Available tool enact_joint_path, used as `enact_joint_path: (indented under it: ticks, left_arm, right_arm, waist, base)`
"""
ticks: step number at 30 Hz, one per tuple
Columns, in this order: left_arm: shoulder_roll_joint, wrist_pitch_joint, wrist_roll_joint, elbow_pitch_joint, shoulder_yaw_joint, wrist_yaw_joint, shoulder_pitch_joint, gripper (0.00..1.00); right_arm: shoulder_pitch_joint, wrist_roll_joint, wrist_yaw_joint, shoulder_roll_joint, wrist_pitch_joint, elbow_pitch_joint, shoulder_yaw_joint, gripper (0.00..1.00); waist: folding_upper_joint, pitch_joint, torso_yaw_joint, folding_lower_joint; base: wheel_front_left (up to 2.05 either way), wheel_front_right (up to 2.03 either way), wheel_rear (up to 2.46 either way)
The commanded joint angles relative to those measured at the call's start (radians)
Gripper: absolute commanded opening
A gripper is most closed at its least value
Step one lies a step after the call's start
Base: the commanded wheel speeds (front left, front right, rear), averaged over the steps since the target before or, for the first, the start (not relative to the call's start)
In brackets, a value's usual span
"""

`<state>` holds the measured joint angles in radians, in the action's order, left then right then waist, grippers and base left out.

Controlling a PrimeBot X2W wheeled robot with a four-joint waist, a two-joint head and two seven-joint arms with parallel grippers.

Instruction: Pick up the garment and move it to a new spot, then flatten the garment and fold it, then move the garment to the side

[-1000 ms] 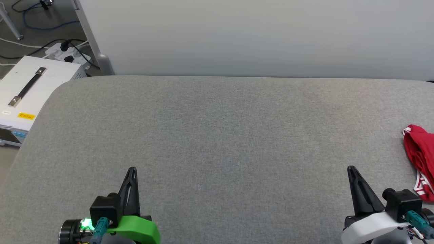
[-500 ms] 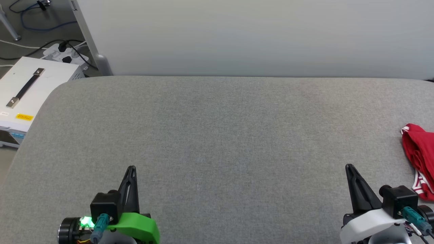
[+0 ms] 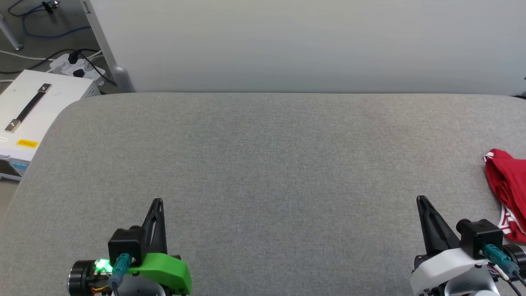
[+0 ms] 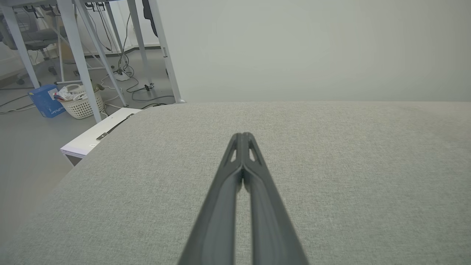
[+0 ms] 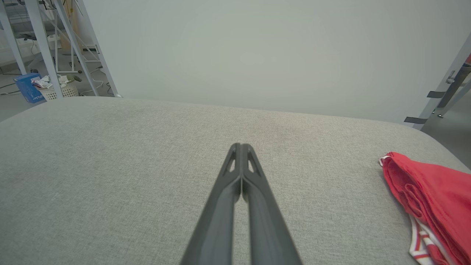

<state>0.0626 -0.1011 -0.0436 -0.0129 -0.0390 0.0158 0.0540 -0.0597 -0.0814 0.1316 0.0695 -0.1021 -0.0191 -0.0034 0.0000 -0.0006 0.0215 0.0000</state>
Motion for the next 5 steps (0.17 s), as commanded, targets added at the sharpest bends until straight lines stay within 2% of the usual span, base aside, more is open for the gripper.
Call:
enact_joint_path:
  ticks: [1, 5]
  left_arm:
    - [-0.005, 0.006, 0.008, 0.004, 0.005, -0.005, -0.020, 0.00]
    - [-0.006, 0.014, 0.011, 0.005, 0.008, -0.006, -0.023, 0.00]
  right_arm:
    - [0.018, 0.014, -0.001, -0.003, 0.006, 0.008, 0.000, 0.00]
    - [0.021, 0.019, -0.001, -0.004, 0.015, 0.009, 0.001, 0.00]
  waist:
    - [0.0000, 0.000, -0.001, 0.0000]
    - [0.0000, 0.000, -0.002, 0.0000]
  base:
    - [0.00, 0.00, 0.00]
    - [0.00, 0.00, 0.00]
